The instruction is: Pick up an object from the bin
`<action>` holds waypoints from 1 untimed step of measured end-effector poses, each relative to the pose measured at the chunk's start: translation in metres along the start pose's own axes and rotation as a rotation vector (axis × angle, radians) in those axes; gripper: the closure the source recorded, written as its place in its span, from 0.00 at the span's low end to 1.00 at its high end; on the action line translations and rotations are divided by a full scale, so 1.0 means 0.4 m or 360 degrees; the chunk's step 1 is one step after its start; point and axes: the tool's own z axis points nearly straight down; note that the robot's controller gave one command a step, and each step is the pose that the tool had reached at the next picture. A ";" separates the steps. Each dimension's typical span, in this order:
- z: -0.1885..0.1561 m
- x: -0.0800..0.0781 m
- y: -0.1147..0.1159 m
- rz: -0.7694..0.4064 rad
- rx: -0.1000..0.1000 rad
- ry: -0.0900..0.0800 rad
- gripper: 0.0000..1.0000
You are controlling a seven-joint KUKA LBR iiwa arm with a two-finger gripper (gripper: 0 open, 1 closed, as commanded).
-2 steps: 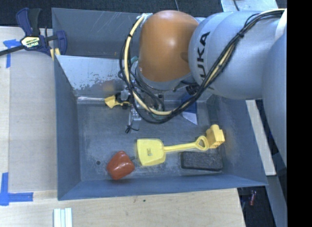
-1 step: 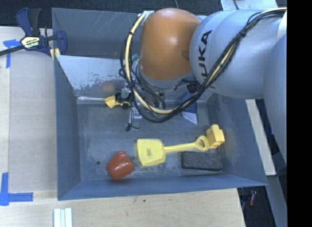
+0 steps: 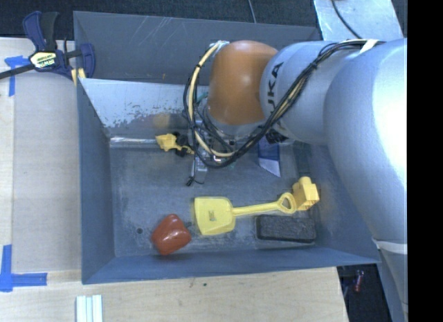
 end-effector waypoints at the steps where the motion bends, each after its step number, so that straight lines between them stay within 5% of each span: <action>1: -0.146 0.032 -0.027 0.0443 -0.0001 -0.0007 0.00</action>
Offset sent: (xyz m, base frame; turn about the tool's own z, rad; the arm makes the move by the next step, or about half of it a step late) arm 0.0032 0.0204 0.0213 0.1125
